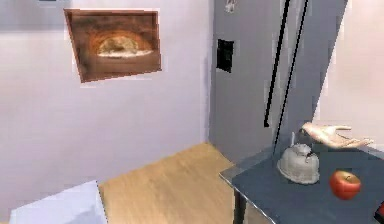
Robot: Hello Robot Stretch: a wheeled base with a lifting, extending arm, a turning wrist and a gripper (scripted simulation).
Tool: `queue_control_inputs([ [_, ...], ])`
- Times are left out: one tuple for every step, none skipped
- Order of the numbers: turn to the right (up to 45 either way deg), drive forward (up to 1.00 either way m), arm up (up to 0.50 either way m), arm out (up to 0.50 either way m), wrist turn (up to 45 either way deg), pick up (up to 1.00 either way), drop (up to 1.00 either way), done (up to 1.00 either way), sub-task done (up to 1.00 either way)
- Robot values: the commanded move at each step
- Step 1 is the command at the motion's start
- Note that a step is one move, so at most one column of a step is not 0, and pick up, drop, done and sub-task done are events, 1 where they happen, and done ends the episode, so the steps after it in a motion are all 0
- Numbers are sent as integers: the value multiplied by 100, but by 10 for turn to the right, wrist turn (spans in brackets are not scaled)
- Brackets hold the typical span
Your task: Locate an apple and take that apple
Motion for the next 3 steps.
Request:
queue_control_inputs([
  [450, 0, 0, 0, 0, 0, 0, 0, 0],
  [360, 0, 0, 0, 0, 0, 0, 0, 0],
  [0, 40, 0, 0, 0, 0, 0, 0, 0],
])
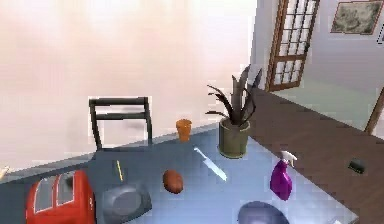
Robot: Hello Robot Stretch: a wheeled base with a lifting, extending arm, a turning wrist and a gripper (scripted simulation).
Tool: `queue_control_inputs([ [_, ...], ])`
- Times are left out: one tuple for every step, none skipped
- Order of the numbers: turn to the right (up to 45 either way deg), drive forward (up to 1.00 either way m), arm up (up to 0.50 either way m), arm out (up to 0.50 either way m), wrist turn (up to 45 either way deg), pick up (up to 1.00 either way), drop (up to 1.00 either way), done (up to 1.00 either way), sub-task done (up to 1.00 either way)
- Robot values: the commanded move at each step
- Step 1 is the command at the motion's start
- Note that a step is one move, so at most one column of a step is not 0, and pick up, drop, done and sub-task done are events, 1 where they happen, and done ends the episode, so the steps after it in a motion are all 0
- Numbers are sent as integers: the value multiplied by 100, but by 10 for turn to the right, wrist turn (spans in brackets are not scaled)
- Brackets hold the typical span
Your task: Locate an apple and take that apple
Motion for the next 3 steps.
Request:
queue_control_inputs([
  [-450, 0, 0, 0, 0, 0, 0, 0, 0],
  [-450, 0, 0, 0, 0, 0, 0, 0, 0],
  [-450, 0, 0, 0, 0, 0, 0, 0, 0],
])
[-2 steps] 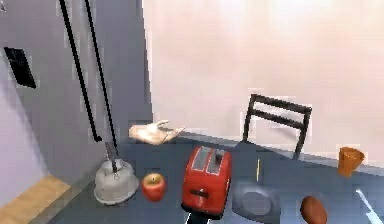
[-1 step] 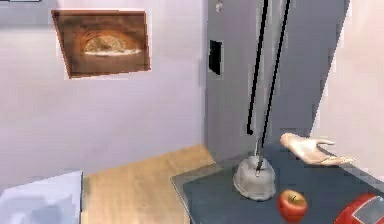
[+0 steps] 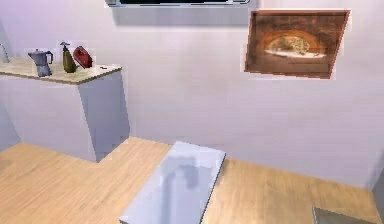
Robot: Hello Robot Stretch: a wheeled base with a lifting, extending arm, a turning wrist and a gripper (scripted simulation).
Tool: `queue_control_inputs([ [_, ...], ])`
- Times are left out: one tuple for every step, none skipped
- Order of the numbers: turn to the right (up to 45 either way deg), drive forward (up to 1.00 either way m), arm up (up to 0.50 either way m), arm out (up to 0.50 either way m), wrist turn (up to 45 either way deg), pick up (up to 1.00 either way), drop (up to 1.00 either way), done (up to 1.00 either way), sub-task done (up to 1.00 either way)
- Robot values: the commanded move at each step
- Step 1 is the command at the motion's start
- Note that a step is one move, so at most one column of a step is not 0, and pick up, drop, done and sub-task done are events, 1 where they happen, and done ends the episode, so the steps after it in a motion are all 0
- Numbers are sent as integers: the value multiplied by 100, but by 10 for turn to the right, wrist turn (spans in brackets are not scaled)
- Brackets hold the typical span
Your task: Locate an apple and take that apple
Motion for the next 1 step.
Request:
queue_control_inputs([
  [-90, 0, 0, 0, 0, 0, 0, 0, 0],
])
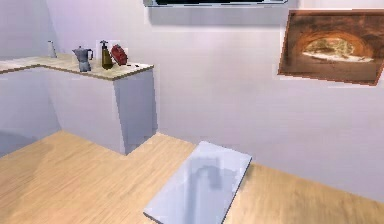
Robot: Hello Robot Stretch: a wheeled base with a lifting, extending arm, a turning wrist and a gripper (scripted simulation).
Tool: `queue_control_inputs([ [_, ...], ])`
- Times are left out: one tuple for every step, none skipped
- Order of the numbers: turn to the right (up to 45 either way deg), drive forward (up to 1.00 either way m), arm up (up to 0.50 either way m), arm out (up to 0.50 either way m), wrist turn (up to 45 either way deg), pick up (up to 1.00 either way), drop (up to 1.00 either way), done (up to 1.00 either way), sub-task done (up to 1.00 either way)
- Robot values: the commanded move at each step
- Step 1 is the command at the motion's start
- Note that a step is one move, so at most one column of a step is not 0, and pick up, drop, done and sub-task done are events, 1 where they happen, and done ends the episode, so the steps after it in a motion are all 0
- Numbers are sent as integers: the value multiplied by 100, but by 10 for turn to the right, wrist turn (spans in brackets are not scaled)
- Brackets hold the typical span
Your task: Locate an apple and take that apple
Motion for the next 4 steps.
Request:
queue_control_inputs([
  [0, 0, 50, 0, 0, 0, 0, 0, 0],
  [0, 0, 34, 0, 0, 0, 0, 0, 0],
  [0, 0, 0, 38, 0, 0, 0, 0, 0],
  [0, 0, 0, 0, 450, 0, 0, 0, 0],
])
